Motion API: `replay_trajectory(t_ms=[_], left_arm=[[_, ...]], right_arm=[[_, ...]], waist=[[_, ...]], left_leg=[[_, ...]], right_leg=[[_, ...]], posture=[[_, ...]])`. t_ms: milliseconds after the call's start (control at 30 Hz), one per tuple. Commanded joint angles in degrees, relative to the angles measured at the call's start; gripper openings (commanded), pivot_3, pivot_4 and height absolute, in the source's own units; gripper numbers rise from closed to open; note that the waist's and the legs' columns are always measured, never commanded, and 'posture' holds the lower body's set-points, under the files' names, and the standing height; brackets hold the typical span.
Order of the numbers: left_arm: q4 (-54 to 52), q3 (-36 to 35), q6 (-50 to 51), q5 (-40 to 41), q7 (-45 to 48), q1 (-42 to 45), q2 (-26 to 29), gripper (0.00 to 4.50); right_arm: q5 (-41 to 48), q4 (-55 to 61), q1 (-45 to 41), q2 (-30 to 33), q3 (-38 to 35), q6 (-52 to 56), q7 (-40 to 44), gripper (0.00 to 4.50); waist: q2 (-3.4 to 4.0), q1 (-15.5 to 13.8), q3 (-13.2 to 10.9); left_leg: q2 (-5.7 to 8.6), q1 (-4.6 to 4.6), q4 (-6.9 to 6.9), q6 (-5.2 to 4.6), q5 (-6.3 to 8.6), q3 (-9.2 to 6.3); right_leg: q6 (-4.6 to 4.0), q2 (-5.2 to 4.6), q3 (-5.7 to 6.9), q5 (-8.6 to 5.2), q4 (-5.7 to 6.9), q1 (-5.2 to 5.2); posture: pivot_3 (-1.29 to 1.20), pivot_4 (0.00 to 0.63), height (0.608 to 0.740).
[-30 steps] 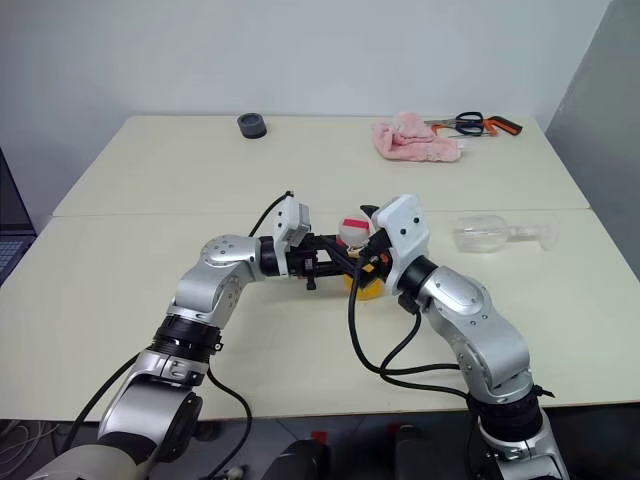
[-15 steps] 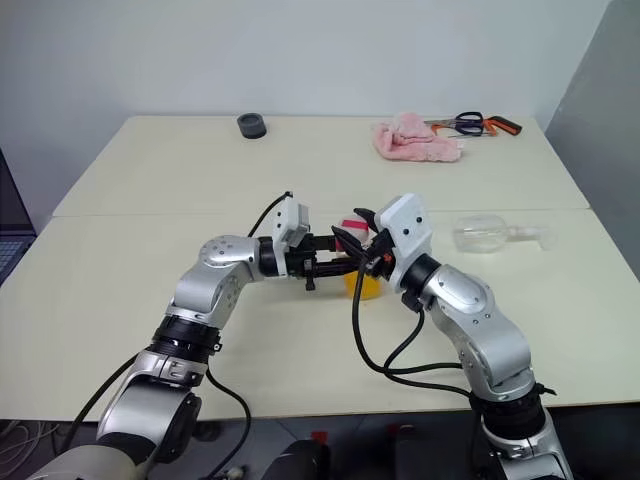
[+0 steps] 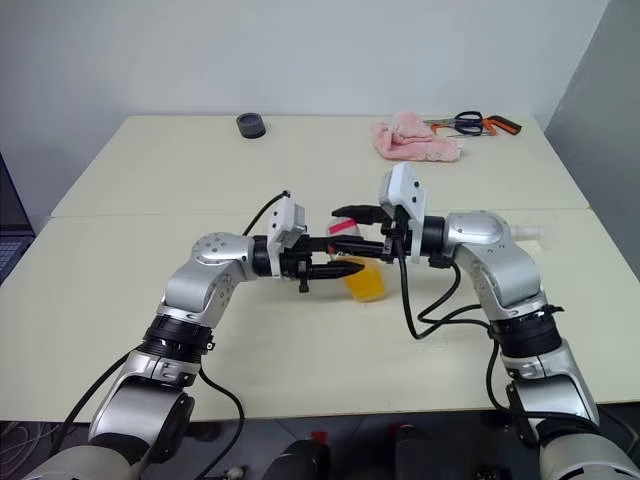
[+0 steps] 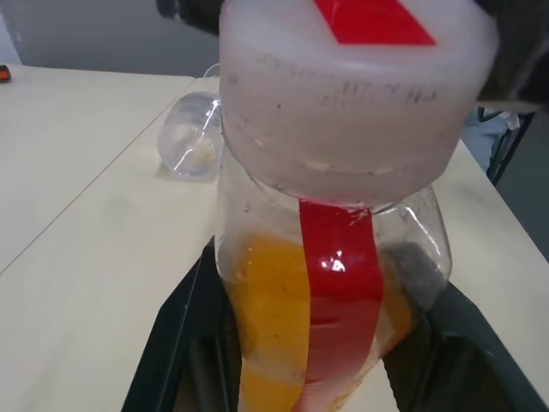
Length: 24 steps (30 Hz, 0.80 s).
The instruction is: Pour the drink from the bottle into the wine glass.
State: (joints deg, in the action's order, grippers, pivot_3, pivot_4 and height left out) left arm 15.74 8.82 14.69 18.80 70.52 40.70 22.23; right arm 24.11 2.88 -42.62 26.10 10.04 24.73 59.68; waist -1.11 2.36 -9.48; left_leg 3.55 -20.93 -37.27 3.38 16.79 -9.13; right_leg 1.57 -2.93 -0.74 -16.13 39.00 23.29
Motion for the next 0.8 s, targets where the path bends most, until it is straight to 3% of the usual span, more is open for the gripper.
replay_trajectory(t_ms=[33, 267, 567, 800], left_arm=[[-4.2, -0.9, -0.5, 1.4, 0.2, 1.1, -0.2, 1.71], [-1.4, -1.2, -1.4, 0.7, 0.4, 2.8, 0.3, 1.71], [1.6, 0.8, -2.5, -2.3, 1.6, 4.9, 1.2, 1.71], [4.3, 1.4, -3.7, -4.2, 1.9, 5.4, 0.3, 1.71]], right_arm=[[1.1, 3.3, 1.6, 0.0, -1.4, 1.9, -1.4, 2.19], [3.2, 10.8, 6.9, 1.4, -6.5, 5.7, -7.6, 4.49], [3.3, 27.3, 14.5, -3.2, -9.7, 13.5, -26.0, 4.5], [1.8, 33.5, 16.7, -4.5, -6.4, 17.5, -32.8, 4.5]], waist=[[0.0, -0.1, 0.0], [0.0, -0.4, 0.0], [0.0, -0.4, 0.0], [0.0, -0.5, 0.0]], left_leg=[[0.0, 0.0, 0.0, 0.0, 0.0, 0.0], [0.01, -0.04, -0.02, 0.0, 0.0, -0.03], [0.01, -0.02, 0.0, 0.0, 0.0, -0.02], [0.02, -0.03, -0.03, 0.0, 0.0, -0.03]], right_leg=[[0.0, 0.0, -0.01, 0.0, 0.0, 0.0], [0.0, -0.03, -0.06, 0.0, 0.01, 0.02], [0.0, -0.02, -0.09, 0.0, 0.03, 0.02], [0.0, -0.02, -0.07, 0.0, 0.03, 0.02]], posture=[[0.0, 0.15, 0.74], [0.0, 0.15, 0.74], [0.0, 0.15, 0.74], [0.0, 0.15, 0.74]])
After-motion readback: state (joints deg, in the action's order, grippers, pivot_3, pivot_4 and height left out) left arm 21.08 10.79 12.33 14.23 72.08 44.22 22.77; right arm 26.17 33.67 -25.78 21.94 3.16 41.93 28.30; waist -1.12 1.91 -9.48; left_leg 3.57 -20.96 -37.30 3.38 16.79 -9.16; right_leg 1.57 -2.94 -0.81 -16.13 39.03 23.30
